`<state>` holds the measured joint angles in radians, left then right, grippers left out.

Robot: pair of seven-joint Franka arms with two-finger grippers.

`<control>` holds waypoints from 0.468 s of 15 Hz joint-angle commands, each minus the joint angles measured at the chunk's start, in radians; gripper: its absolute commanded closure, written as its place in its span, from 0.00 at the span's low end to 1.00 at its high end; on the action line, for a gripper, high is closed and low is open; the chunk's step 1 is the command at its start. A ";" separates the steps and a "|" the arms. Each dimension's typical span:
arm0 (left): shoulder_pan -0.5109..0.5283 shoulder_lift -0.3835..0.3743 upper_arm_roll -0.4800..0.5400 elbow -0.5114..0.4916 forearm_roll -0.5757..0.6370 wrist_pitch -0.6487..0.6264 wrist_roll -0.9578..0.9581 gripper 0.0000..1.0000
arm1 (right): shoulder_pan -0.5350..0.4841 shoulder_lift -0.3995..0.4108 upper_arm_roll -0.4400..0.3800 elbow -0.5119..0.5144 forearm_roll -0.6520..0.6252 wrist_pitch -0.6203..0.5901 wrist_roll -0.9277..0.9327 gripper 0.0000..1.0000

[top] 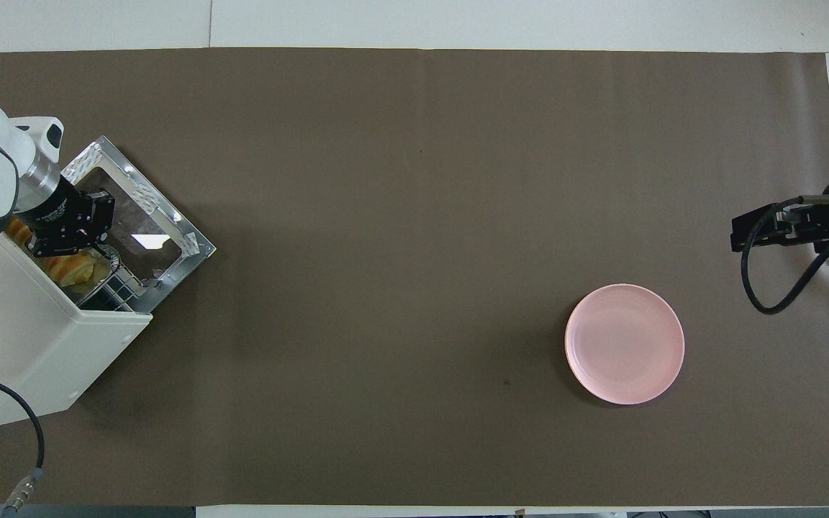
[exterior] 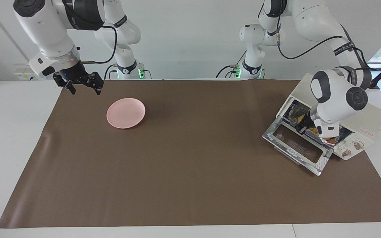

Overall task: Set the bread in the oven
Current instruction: 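Lower the foil tray inside the oven and open the left gripper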

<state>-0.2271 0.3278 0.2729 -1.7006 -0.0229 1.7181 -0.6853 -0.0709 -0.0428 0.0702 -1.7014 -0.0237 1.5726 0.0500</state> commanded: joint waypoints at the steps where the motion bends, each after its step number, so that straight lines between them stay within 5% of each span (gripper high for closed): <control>1: -0.018 -0.039 0.003 -0.048 0.040 0.029 0.007 1.00 | -0.004 -0.022 0.003 -0.026 -0.012 0.015 -0.018 0.00; 7: -0.018 -0.039 0.003 -0.048 0.066 0.037 0.010 0.92 | -0.004 -0.022 0.003 -0.026 -0.012 0.015 -0.018 0.00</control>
<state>-0.2337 0.3278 0.2705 -1.7019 0.0027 1.7309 -0.6835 -0.0709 -0.0428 0.0702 -1.7014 -0.0237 1.5726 0.0500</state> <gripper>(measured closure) 0.956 0.000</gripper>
